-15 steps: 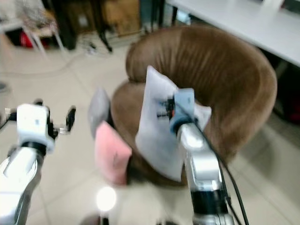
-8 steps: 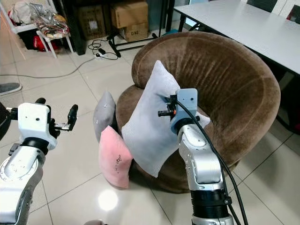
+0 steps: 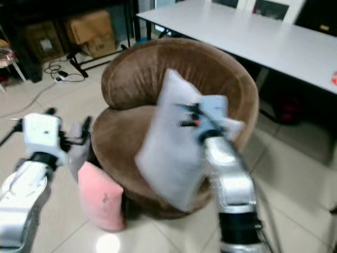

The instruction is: Move the pillow to the sofa from floor

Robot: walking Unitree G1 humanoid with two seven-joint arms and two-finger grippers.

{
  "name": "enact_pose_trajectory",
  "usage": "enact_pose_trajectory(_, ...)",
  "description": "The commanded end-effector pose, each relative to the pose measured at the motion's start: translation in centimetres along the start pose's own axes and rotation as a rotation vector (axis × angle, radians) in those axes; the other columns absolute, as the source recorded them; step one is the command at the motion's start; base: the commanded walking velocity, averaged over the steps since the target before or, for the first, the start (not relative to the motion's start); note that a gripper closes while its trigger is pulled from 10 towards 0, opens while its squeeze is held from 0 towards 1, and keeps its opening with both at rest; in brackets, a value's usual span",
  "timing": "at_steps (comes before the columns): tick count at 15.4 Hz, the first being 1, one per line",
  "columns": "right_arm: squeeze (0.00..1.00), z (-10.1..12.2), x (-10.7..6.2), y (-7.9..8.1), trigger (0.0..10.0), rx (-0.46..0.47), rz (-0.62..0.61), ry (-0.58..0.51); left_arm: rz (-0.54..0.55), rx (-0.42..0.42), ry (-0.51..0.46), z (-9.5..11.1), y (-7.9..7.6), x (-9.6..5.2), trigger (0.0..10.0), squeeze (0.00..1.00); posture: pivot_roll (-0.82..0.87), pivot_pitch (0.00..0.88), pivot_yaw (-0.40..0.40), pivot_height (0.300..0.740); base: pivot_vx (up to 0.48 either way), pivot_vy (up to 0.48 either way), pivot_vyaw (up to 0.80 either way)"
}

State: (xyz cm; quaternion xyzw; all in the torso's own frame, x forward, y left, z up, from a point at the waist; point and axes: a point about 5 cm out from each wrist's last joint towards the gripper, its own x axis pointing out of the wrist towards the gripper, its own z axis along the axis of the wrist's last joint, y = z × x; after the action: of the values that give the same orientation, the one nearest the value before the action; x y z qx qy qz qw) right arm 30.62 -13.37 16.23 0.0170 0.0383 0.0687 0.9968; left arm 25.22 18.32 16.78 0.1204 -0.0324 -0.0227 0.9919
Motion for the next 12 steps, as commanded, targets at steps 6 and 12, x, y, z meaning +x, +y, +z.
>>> enact_pose_trajectory(6, 0.00, 2.1, 0.3, 2.3, 10.0, 0.012, 0.105, -0.113, 0.036, 0.009, -0.002, 0.0, 1.1, -0.2, 10.0, 0.00, -0.01, 0.000, -0.005, 0.740, 0.296, 0.000, -0.67)
enact_pose_trajectory(12, 0.00, 2.8, 0.3, 2.9, 10.0, 0.001, 0.165, -0.156, 0.028, 0.019, -0.007, 0.0, 1.0, -0.2, 10.0, 0.00, 0.00, 0.000, -0.010, 0.740, 0.292, 0.000, 0.00)
